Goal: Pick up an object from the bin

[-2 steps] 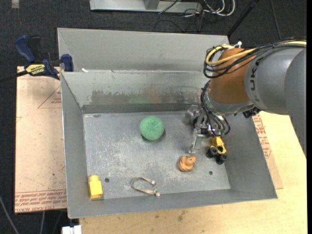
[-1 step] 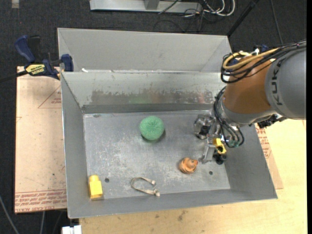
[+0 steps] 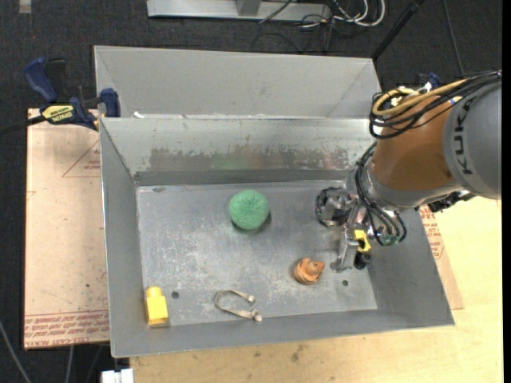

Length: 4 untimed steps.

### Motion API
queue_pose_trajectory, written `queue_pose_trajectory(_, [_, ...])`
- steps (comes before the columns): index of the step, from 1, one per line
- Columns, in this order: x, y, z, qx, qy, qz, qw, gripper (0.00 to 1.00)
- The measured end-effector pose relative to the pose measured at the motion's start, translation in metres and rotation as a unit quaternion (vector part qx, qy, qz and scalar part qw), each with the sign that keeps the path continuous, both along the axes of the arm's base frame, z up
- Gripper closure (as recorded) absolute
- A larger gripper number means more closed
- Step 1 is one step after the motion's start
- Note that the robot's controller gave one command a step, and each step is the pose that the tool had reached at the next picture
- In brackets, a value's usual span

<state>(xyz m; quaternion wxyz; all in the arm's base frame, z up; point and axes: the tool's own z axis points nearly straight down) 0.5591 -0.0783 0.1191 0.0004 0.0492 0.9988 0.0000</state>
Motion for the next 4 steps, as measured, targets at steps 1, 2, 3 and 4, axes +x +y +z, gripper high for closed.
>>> queue_pose_trajectory(1, [-0.005,-0.038,-0.024,0.001,-0.001,-0.024,0.9997,0.0])
queue_pose_trajectory(2, [0.027,-0.025,-0.048,0.001,-0.0022,0.108,0.9941,1.0])
queue_pose_trajectory(3, [0.027,-0.025,-0.048,0.001,-0.0022,0.108,0.9942,1.0])
queue_pose_trajectory(4, [0.016,-0.042,-0.018,0.001,0.0001,0.126,0.9921,1.0])
